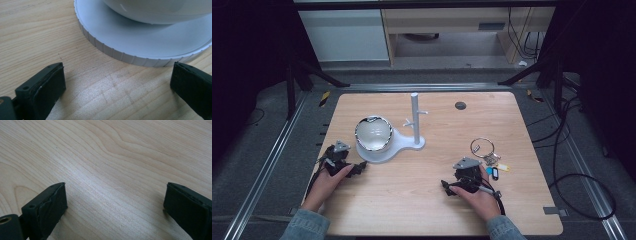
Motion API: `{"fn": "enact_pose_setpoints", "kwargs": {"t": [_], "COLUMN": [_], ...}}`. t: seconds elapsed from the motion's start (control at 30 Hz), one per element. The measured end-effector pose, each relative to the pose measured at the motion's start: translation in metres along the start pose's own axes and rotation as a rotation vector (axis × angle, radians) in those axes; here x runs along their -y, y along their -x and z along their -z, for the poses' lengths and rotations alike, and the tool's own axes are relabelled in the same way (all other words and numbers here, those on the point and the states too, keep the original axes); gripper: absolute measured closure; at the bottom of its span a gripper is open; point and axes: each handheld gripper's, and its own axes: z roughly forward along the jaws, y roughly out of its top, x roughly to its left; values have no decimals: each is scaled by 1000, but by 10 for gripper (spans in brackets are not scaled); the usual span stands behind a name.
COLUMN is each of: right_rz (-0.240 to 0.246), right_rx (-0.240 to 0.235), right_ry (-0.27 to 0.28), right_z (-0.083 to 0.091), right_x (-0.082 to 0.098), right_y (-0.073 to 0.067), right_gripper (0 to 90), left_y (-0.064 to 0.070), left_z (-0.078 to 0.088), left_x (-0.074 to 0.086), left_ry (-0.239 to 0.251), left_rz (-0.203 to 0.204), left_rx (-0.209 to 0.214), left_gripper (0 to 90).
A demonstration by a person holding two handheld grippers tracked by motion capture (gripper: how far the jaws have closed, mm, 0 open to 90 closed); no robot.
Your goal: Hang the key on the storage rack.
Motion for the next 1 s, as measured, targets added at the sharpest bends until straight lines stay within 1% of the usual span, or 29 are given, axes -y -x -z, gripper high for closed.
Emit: {"fn": "enact_pose_setpoints", "kwargs": {"t": [0.3, 0.33, 0.37, 0.4, 0.43, 0.47, 0.5, 0.53, 0.6, 0.63, 0.67, 0.7, 0.77, 0.8, 0.83, 0.87, 0.9, 0.93, 0.97, 1.0], "right_rz": [-1, 1, 1, 13, 26, 44, 44, 61, 93, 93, 99, 99, 96, 88, 88, 62, 62, 37, 29, 29], "right_rx": [2, 0, 0, -13, -21, -30, -30, -37, -38, -38, -28, -28, -12, 12, 12, 36, 36, 62, 76, 76], "right_ry": [1, 4, 4, 7, 12, 18, 18, 24, 39, 39, 51, 51, 64, 82, 82, 103, 103, 124, 135, 135], "right_z": [0, 0, 0, 3, 4, 6, 6, 7, 13, 13, 18, 18, 24, 31, 31, 38, 38, 46, 50, 50], "right_x": [0, 0, 0, 0, 0, -1, -1, -2, -6, -6, -8, -8, -9, -10, -10, -10, -10, -10, -9, -9], "right_y": [0, -1, -1, -3, -5, -7, -7, -10, -16, -16, -16, -16, -13, -5, -5, 5, 5, 16, 22, 22], "right_gripper": [53, 78, 78, 144, 180, 189, 189, 196, 237, 237, 266, 266, 277, 300, 300, 309, 309, 311, 311, 311], "left_y": [0, 0, 0, 0, 0, 0, 0, 0, 0, 0, 0, 0, 0, 0, 0, 0, 0, 0, 0, 0], "left_z": [0, 0, 0, 0, 0, 0, 0, 0, 0, 0, 0, 0, 0, 0, 0, 0, 0, 0, 0, 0], "left_x": [0, 0, 0, 0, 0, 0, 0, 0, 0, 0, 0, 0, 0, 0, 0, 0, 0, 0, 0, 0], "left_ry": [1, 0, 0, 0, 0, 0, 0, 0, 0, 1, 1, 1, 0, 0, 0, 0, 0, 0, 0, 0], "left_rz": [0, 0, 0, 0, 0, 0, 0, 0, 0, 0, 0, 0, 0, 0, 0, 0, 0, 0, 0, 0], "left_rx": [1, 1, 1, 1, 1, 1, 1, 1, 1, 1, 1, 1, 1, 1, 1, 1, 1, 1, 1, 1], "left_gripper": [0, 0, 0, 0, 0, 0, 0, 0, 0, 0, 0, 0, 0, 0, 0, 0, 0, 0, 0, 0]}}
